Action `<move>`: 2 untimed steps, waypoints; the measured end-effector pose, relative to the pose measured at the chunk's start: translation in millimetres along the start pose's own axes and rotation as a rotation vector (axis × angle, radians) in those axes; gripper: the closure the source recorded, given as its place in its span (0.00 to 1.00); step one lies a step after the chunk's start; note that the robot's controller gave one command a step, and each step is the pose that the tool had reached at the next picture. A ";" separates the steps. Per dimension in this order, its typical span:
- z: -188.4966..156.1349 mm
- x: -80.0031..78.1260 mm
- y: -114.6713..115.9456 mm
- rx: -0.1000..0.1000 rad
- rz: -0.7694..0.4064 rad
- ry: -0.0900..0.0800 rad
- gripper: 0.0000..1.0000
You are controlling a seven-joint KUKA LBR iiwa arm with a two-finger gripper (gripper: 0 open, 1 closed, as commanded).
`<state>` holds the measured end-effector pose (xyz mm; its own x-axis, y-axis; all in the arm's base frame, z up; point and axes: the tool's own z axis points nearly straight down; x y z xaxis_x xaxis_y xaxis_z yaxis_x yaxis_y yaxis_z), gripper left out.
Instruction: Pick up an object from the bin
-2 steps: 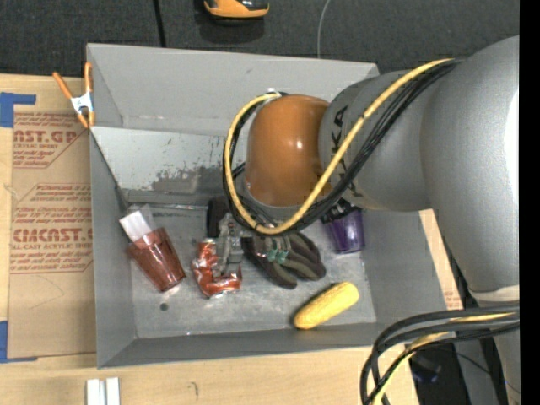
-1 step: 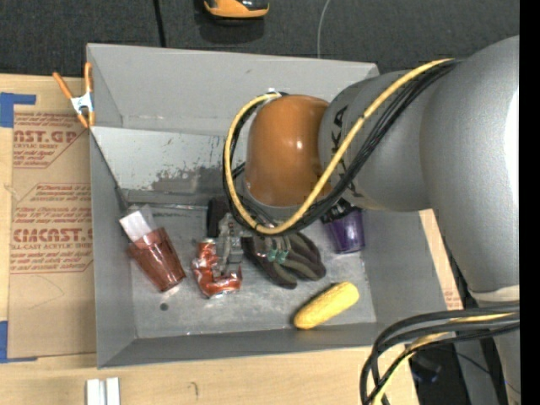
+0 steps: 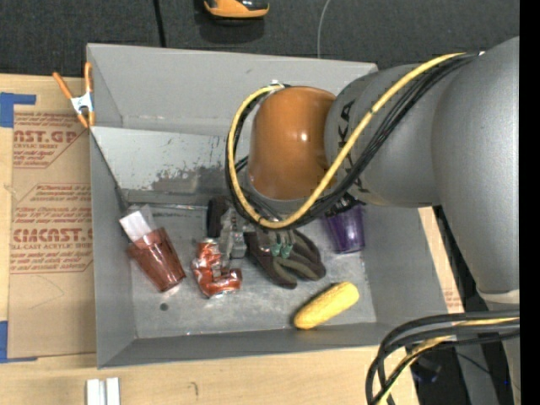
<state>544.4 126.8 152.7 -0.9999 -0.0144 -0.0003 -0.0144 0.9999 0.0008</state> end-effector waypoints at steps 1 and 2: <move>-12.5 -2.2 4.2 0.001 -0.029 -0.002 1.00; 63.2 -11.4 3.6 -0.001 -0.042 -0.004 0.00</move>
Offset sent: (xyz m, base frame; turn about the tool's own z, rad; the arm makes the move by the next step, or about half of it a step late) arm 0.0106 0.0023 -0.0640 -0.0407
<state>555.8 130.7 89.5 -0.9984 -0.0562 -0.0040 -0.0562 0.9984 0.0021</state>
